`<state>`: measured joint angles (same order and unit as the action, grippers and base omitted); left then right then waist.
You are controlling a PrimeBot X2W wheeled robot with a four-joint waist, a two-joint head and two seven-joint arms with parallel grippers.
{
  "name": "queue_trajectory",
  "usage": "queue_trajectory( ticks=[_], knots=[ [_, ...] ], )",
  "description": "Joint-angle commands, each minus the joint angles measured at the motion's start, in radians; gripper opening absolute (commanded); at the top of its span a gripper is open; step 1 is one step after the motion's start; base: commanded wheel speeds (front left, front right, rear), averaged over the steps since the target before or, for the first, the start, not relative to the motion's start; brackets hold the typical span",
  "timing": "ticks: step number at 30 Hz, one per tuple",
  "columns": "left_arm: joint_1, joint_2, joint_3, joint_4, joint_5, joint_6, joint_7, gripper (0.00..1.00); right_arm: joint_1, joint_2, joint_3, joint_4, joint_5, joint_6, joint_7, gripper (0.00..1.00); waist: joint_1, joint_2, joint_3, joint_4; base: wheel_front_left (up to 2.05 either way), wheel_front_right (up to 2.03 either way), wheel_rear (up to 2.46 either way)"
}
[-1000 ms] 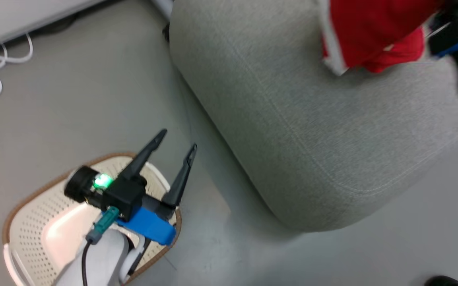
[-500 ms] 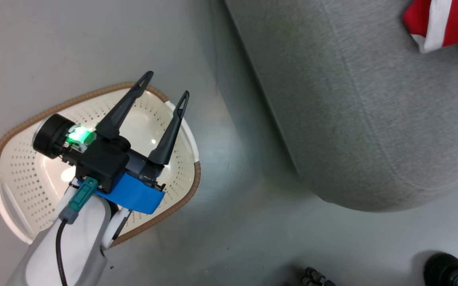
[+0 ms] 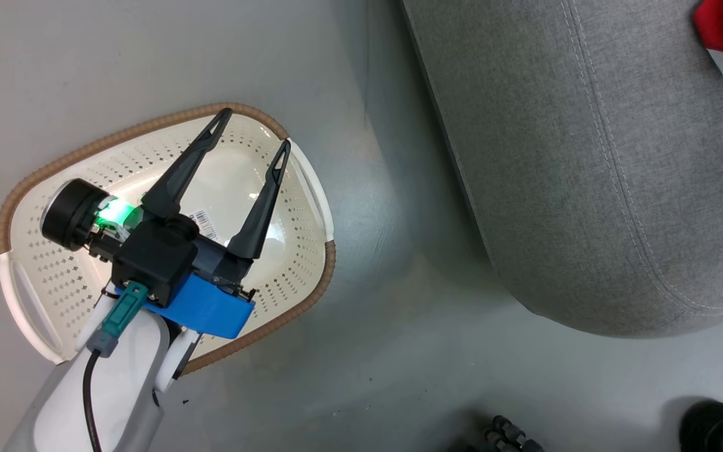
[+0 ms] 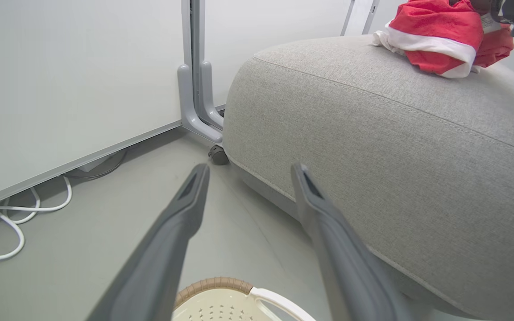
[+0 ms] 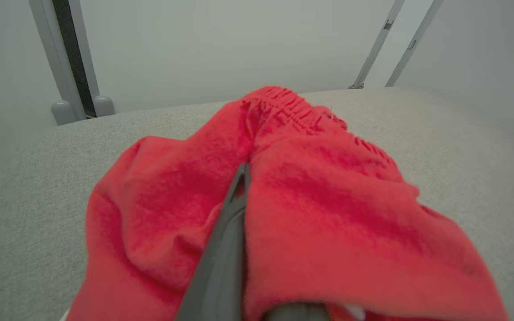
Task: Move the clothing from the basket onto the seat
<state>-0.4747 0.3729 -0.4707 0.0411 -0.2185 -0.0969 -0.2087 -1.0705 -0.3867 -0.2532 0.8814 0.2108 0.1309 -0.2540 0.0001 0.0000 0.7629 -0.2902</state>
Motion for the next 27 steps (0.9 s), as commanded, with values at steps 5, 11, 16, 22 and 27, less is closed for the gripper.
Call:
queue_trajectory(
  ticks=[5,11,16,22,27],
  knots=[
    [-0.018,0.003,-0.013,0.014,0.008,0.004,-0.013,1.00,0.002,-0.007,0.027,0.020,-0.027,0.000,-0.007,1.00,-0.0001,0.0000,-0.012,0.004,0.00,0.00,0.00],
    [-0.021,0.002,-0.018,0.023,0.003,0.006,-0.019,1.00,0.003,-0.011,0.033,0.036,-0.030,0.000,-0.010,1.00,-0.0001,0.0000,-0.015,0.008,0.00,0.00,0.00],
    [-0.026,-0.002,-0.021,0.032,0.000,0.008,-0.025,1.00,0.004,-0.010,0.036,0.042,-0.027,0.000,-0.011,1.00,-0.0001,0.0000,-0.019,0.014,0.00,0.00,0.00],
    [-0.024,-0.016,-0.027,0.051,-0.008,0.013,-0.034,1.00,0.017,-0.016,0.039,0.037,-0.031,0.000,-0.012,1.00,-0.0001,0.0000,-0.042,0.022,0.00,0.00,0.00],
    [-0.014,-0.044,-0.038,0.083,-0.018,0.013,-0.048,1.00,0.059,-0.025,0.057,0.026,-0.052,0.000,-0.012,1.00,-0.0001,0.0000,-0.089,0.038,0.00,0.00,0.00]
  ],
)
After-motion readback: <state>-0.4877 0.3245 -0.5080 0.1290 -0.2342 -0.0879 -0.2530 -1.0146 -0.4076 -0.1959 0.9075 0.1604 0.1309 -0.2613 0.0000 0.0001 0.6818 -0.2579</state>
